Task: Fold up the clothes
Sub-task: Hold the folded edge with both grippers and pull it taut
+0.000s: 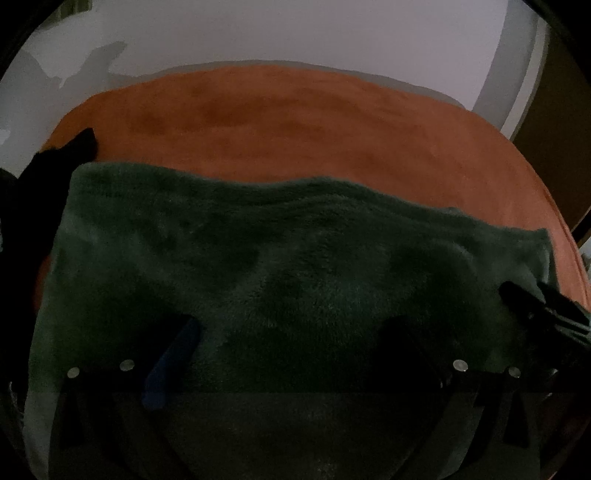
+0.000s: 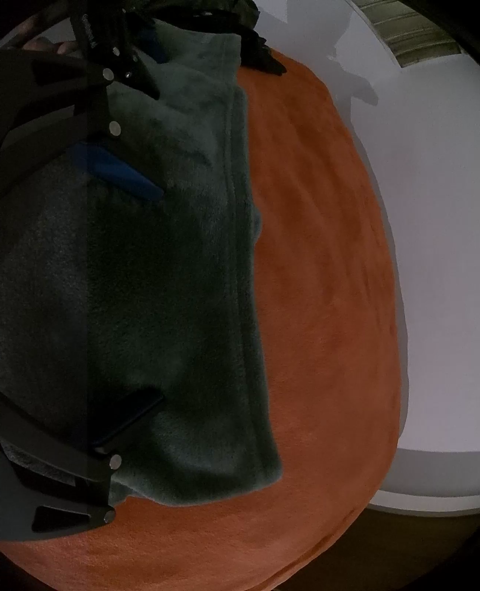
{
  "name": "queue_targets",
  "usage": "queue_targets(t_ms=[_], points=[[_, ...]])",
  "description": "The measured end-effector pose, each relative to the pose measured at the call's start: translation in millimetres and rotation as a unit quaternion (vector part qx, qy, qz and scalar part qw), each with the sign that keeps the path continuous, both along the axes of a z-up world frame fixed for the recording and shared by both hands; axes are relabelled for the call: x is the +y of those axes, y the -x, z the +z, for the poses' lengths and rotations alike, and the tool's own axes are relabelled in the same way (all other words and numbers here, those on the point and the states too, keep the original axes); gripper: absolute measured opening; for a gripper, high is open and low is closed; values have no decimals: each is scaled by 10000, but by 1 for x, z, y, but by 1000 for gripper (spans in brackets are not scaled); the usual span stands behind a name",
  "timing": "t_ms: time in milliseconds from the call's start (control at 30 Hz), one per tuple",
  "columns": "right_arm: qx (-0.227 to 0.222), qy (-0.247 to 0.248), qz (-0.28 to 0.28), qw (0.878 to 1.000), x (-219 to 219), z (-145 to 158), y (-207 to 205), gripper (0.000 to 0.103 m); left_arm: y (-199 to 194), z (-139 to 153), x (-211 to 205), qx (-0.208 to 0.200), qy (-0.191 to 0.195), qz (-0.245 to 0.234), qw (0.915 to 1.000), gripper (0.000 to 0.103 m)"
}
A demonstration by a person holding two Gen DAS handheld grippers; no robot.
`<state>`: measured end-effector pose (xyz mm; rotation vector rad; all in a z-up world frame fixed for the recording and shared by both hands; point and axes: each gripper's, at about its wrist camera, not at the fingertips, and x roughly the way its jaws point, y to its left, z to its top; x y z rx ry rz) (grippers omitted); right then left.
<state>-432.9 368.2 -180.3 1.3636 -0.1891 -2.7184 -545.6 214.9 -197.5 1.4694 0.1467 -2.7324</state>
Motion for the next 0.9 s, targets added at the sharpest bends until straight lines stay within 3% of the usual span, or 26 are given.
queue_targets(t_ms=[167, 333, 900], points=[[49, -55, -13, 10000, -2, -1, -2, 103, 2, -1, -3, -8, 42, 0, 10000, 103], [80, -79, -2, 9999, -3, -1, -4, 103, 5, -3, 5, -35, 349, 11, 9994, 103], [140, -105, 17, 9998, -3, -1, -5, 103, 6, -6, 8, -4, 433, 34, 9991, 103]])
